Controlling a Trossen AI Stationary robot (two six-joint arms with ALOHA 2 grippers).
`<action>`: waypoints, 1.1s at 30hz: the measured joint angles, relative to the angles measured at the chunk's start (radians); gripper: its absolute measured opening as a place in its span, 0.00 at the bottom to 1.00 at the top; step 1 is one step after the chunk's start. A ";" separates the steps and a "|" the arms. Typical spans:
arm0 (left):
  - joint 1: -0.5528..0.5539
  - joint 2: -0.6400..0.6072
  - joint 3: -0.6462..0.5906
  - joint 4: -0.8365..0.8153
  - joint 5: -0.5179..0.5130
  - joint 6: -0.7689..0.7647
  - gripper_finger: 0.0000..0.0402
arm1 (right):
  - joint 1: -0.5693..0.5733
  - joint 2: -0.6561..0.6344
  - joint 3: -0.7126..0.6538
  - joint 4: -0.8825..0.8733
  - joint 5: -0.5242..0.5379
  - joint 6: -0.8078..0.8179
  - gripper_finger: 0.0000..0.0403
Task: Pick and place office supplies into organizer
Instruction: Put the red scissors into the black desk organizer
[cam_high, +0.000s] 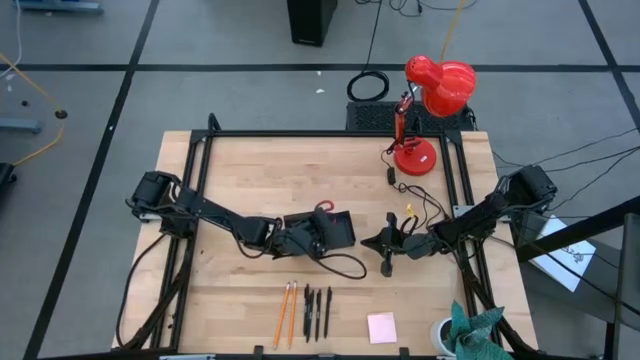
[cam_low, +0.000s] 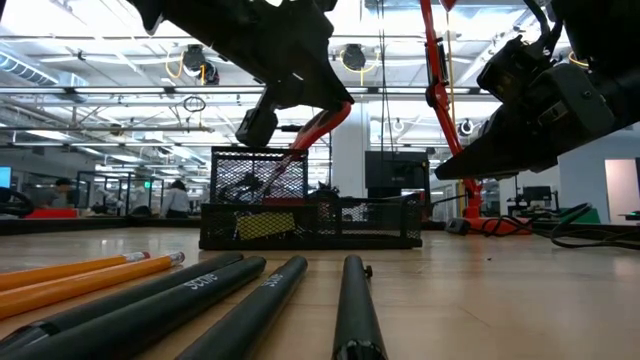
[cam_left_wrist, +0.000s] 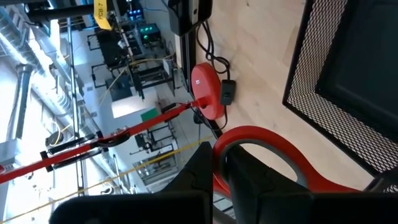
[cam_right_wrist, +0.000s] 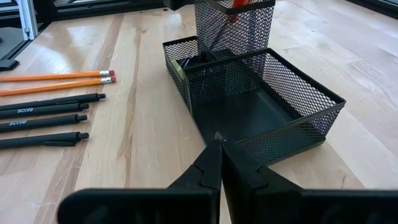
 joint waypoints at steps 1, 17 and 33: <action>-0.001 0.000 0.000 0.000 0.000 0.003 0.06 | 0.000 0.000 0.000 0.000 0.000 0.000 0.01; 0.006 0.001 -0.002 -0.012 -0.004 -0.023 0.06 | 0.000 0.000 0.000 -0.007 0.000 0.002 0.01; 0.020 -0.001 -0.001 -0.135 -0.091 -0.096 0.06 | 0.000 0.000 0.000 -0.007 0.000 0.009 0.01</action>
